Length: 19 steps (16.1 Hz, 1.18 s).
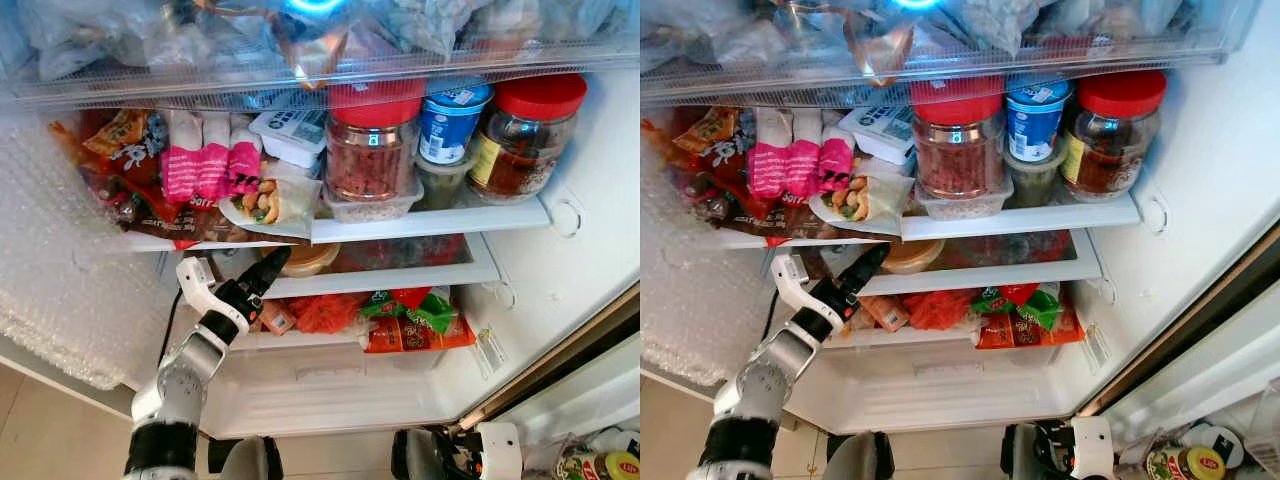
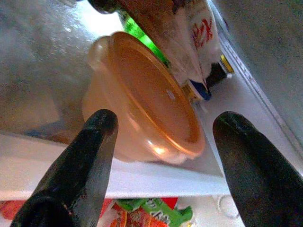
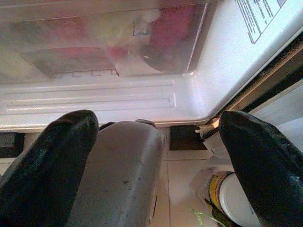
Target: Restocking fridge
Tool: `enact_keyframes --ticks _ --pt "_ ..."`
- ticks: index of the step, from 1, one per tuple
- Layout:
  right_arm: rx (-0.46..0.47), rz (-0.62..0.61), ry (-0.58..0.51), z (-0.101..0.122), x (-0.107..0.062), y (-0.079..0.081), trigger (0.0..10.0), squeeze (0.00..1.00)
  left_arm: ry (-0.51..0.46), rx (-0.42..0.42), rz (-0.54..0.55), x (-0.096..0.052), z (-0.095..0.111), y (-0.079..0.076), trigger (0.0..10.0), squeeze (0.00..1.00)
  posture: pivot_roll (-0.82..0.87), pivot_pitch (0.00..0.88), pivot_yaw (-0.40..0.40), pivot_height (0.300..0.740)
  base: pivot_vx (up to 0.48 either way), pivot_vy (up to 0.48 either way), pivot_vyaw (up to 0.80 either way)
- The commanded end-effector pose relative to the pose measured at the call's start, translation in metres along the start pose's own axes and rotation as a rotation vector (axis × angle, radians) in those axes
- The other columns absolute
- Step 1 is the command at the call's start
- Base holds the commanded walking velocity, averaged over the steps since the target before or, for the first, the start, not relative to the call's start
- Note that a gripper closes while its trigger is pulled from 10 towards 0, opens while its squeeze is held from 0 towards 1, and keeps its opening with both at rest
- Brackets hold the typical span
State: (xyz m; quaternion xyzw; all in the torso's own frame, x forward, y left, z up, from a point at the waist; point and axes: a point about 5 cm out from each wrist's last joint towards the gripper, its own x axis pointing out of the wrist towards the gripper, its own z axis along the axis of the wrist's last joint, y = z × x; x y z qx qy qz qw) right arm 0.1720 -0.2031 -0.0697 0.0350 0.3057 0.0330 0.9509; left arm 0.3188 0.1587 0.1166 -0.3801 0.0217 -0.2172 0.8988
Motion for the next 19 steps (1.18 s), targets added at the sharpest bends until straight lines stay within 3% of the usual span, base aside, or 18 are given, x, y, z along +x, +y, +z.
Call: enact_keyframes --ticks 1,9,10,13,15,16,17,19 --pt "0.018 0.037 0.127 -0.028 -0.010 0.013 10.0 0.00 0.028 0.051 0.010 -0.005 0.000 0.000 10.0 0.00 -0.09 0.120 0.062 0.618 0.000 0.000 0.00" --pt "0.020 0.032 0.130 -0.027 -0.009 0.012 10.0 0.00 0.153 0.431 0.001 -0.037 -0.006 -0.016 10.0 0.00 -0.08 0.110 0.064 0.618 0.000 0.000 0.00" --pt "0.018 0.031 0.132 -0.027 -0.008 0.012 10.0 0.00 0.184 0.561 0.008 -0.042 -0.010 -0.020 10.0 0.00 -0.08 0.106 0.064 0.618 0.000 0.000 0.00" --pt "0.019 0.023 0.142 -0.026 -0.007 0.011 10.0 0.00 0.154 0.813 0.091 -0.050 -0.011 -0.017 10.0 0.00 -0.07 0.097 0.065 0.618 0.000 0.000 0.00" --pt "0.024 0.015 0.153 -0.027 -0.007 0.011 10.0 0.00 0.134 0.911 0.197 -0.061 -0.009 -0.004 10.0 0.00 -0.07 0.092 0.066 0.618 0.000 0.000 0.00" --pt "0.027 0.010 0.158 -0.027 -0.006 0.011 10.0 0.00 0.160 0.902 0.196 -0.065 -0.013 0.001 10.0 0.00 -0.06 0.090 0.067 0.618 0.000 0.000 0.00" --pt "0.032 0.003 0.166 -0.027 -0.006 0.011 10.0 0.00 0.149 0.883 0.287 -0.069 -0.012 0.017 10.0 0.00 -0.07 0.082 0.068 0.618 0.000 0.000 0.00" --pt "0.033 -0.001 0.171 -0.027 -0.005 0.011 10.0 0.00 0.137 0.872 0.341 -0.071 -0.011 0.026 10.0 0.00 -0.07 0.077 0.068 0.618 0.000 0.000 0.00"
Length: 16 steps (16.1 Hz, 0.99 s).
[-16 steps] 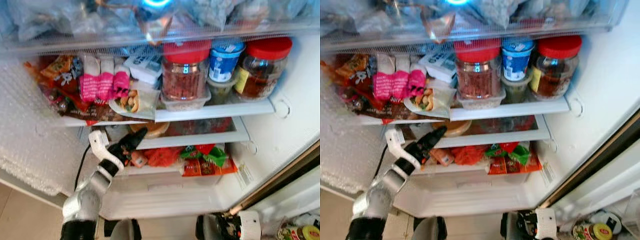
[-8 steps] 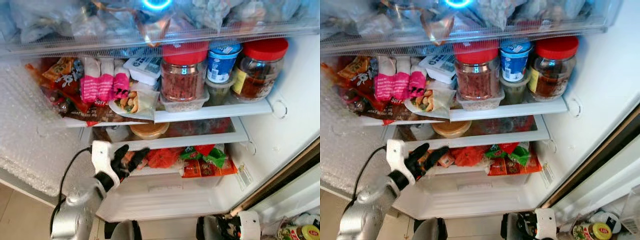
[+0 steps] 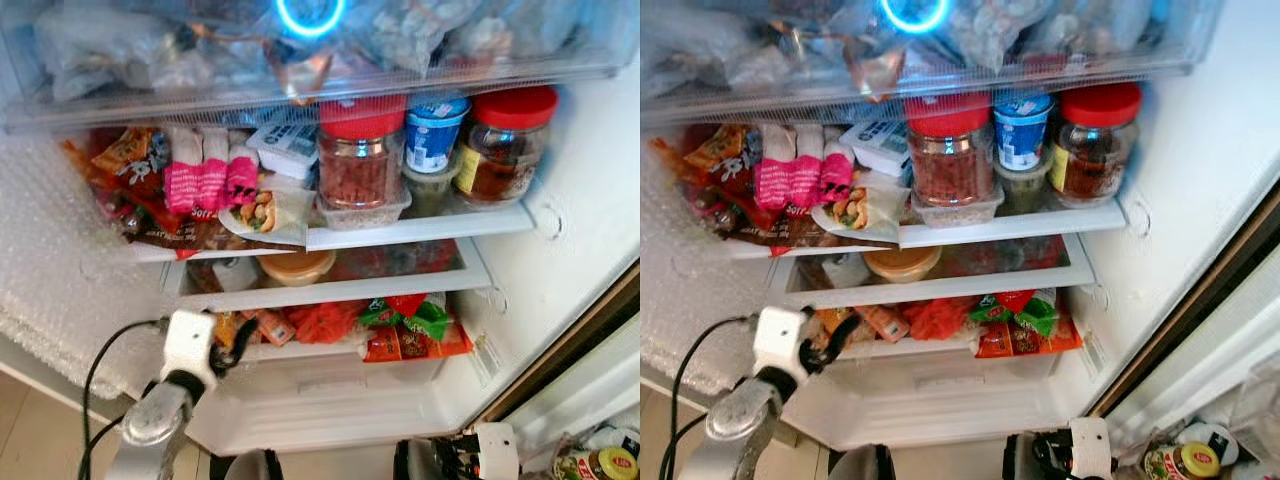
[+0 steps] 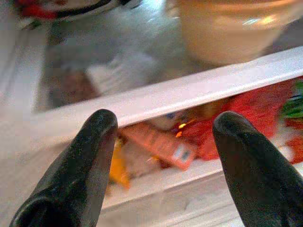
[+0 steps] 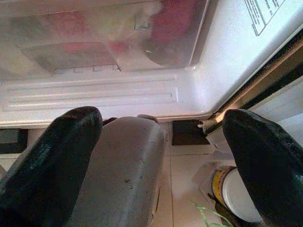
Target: Restocking fridge
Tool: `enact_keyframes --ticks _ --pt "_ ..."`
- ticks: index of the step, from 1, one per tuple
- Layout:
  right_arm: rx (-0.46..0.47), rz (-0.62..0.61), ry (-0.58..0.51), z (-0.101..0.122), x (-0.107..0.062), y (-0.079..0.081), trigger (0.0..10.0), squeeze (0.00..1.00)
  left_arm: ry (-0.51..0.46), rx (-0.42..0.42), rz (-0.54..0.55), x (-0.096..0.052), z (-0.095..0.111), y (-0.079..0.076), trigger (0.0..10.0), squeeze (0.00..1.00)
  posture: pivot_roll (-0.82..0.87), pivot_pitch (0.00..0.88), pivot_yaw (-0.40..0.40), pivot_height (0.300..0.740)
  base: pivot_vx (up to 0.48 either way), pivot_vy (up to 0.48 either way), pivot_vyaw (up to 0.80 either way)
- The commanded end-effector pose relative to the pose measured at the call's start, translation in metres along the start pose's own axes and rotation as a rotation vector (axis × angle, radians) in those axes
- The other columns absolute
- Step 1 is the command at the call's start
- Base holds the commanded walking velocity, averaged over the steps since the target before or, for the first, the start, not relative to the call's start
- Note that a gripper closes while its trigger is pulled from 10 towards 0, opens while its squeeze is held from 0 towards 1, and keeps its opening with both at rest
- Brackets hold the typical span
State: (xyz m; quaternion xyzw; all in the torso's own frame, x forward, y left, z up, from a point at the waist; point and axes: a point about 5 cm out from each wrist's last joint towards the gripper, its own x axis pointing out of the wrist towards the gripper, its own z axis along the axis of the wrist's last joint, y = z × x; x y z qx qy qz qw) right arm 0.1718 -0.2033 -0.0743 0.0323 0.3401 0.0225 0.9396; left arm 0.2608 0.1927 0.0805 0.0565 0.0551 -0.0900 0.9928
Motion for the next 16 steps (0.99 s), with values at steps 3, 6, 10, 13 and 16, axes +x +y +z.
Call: enact_keyframes --ticks 3,6,10,13,16 --pt "0.025 0.024 0.098 -0.022 -0.006 0.010 10.0 0.00 -0.012 0.048 0.002 0.000 -0.004 -0.002 10.0 0.00 -0.07 0.062 0.059 0.618 0.000 0.000 0.00" --pt "0.015 0.027 0.100 -0.020 -0.005 0.009 10.0 0.00 -0.030 0.037 0.022 0.003 -0.005 -0.001 10.0 0.00 -0.07 0.048 0.052 0.618 0.000 0.000 0.00" --pt "0.009 0.028 0.101 -0.020 -0.005 0.008 10.0 0.00 -0.024 0.052 0.019 0.002 -0.011 -0.001 10.0 0.00 -0.07 0.030 0.054 0.618 0.000 0.000 0.00" --pt "0.006 0.035 0.106 -0.020 -0.005 0.008 10.0 0.00 0.011 0.024 0.048 -0.002 -0.023 0.003 10.0 0.00 -0.08 0.017 0.056 0.618 0.000 0.000 0.00" --pt "0.007 0.036 0.109 -0.020 -0.005 0.008 10.0 0.00 0.030 0.006 0.062 -0.003 -0.030 0.004 10.0 0.00 -0.08 0.005 0.056 0.618 -0.251 0.000 0.00"
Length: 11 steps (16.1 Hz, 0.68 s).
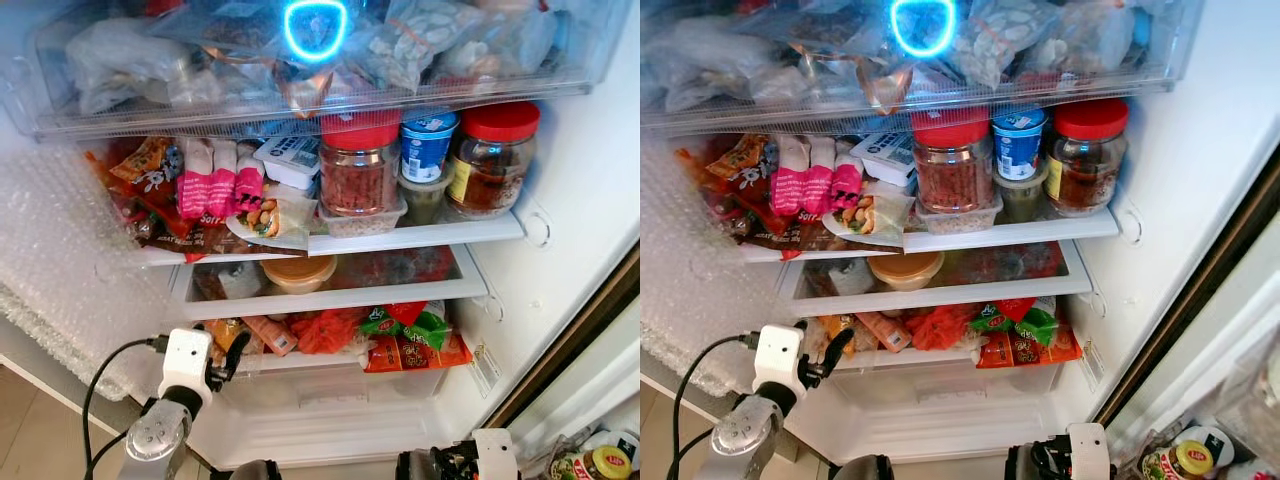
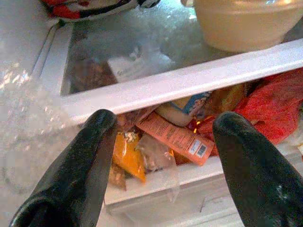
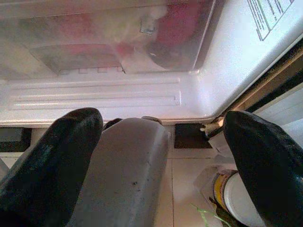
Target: Restocking fridge
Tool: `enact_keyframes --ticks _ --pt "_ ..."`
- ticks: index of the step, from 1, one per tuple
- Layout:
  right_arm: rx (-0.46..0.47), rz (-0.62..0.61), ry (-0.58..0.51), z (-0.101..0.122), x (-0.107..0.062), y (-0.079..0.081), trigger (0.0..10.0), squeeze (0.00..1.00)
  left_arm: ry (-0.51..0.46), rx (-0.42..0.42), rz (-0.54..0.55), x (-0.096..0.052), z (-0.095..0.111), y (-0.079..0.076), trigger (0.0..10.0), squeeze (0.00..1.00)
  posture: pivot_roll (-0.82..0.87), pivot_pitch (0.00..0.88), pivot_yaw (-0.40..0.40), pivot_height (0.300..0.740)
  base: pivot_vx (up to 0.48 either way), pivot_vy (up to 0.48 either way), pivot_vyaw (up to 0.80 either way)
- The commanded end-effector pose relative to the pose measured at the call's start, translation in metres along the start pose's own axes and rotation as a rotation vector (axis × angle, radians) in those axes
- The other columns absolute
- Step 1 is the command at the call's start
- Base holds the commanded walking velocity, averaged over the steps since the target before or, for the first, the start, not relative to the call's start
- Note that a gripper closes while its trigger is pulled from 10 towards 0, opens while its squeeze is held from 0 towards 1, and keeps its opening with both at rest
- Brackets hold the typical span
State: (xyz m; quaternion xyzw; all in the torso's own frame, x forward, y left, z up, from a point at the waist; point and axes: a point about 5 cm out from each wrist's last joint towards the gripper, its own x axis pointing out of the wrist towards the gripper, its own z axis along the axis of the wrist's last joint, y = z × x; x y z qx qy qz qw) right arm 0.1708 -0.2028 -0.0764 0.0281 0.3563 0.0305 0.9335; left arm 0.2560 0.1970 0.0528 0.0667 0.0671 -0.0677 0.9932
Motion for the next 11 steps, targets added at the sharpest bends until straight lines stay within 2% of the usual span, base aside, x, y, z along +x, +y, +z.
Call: enact_keyframes --ticks 1,7,11 --pt "0.019 0.025 0.073 -0.0174 -0.0044 0.0080 10.0 0.00 0.006 -0.011 0.018 -0.0005 -0.0025 0.0040 10.0 0.00 -0.08 0.007 0.056 0.618 -0.251 0.000 0.00" --pt "0.022 0.024 0.068 -0.0152 -0.0034 0.0074 10.0 0.00 0.011 -0.018 0.022 0.0015 -0.0061 0.0030 10.0 0.00 -0.08 0.034 0.055 0.618 -0.254 0.000 0.00" --pt "0.025 0.023 0.069 -0.0145 -0.0030 0.0071 10.0 0.00 0.025 -0.039 0.051 0.0016 -0.0105 0.0087 10.0 0.00 -0.08 0.044 0.055 0.618 -0.252 0.000 0.00"
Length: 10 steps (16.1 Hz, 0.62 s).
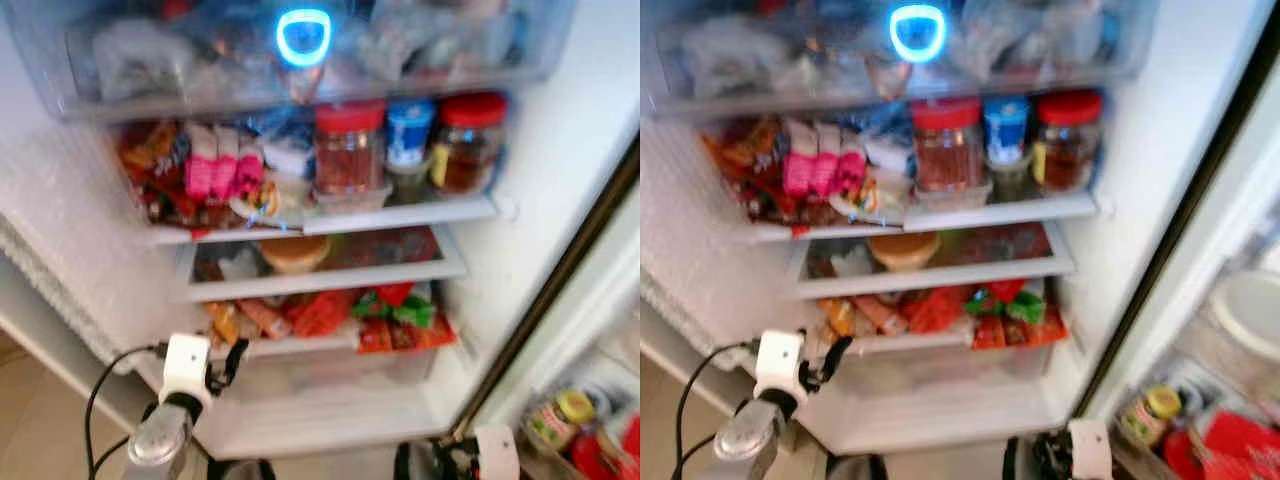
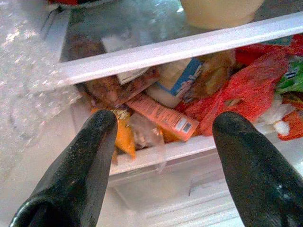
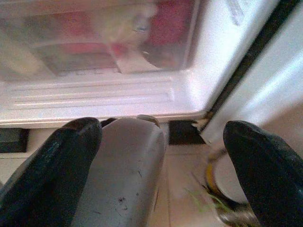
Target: Restocking fridge
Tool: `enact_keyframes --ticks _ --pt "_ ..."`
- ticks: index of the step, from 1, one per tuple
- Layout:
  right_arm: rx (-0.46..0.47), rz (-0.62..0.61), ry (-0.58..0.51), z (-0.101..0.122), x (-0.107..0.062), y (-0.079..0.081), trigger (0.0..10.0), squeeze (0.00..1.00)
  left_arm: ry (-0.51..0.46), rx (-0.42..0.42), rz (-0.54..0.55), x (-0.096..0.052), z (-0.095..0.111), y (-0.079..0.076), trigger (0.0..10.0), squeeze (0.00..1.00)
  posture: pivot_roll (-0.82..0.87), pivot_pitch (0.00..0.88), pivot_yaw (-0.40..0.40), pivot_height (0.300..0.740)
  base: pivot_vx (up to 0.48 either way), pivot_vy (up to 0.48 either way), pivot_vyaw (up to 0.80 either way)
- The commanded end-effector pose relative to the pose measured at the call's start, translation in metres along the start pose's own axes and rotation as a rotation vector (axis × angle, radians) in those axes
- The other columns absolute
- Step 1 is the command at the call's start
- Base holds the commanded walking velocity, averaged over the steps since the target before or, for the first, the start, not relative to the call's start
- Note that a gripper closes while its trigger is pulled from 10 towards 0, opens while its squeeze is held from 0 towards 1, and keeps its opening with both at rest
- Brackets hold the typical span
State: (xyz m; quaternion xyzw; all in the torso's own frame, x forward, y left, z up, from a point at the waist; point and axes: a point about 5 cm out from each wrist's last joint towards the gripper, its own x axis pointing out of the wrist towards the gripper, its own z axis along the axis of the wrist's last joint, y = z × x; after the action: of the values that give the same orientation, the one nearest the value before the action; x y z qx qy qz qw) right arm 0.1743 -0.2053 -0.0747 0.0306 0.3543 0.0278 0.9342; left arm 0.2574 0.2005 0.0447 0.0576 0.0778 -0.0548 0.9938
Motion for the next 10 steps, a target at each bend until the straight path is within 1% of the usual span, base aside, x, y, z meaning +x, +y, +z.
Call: enact_keyframes --ticks 1,6,10 --pt "0.019 0.027 0.074 -0.018 -0.004 0.010 10.0 0.00 0.006 -0.020 0.033 0.000 -0.003 0.007 10.0 0.00 -0.08 0.044 0.055 0.618 -0.251 0.000 0.00" --pt "0.023 0.030 0.075 -0.018 -0.004 0.010 10.0 0.00 0.047 -0.056 0.063 -0.004 -0.015 0.012 10.0 0.00 -0.08 0.050 0.056 0.618 -0.252 0.000 0.00" --pt "0.023 0.028 0.080 -0.019 -0.004 0.010 10.0 0.00 0.116 -0.114 0.103 -0.012 -0.034 0.017 10.0 0.00 -0.08 0.052 0.056 0.618 -0.258 0.000 0.00"
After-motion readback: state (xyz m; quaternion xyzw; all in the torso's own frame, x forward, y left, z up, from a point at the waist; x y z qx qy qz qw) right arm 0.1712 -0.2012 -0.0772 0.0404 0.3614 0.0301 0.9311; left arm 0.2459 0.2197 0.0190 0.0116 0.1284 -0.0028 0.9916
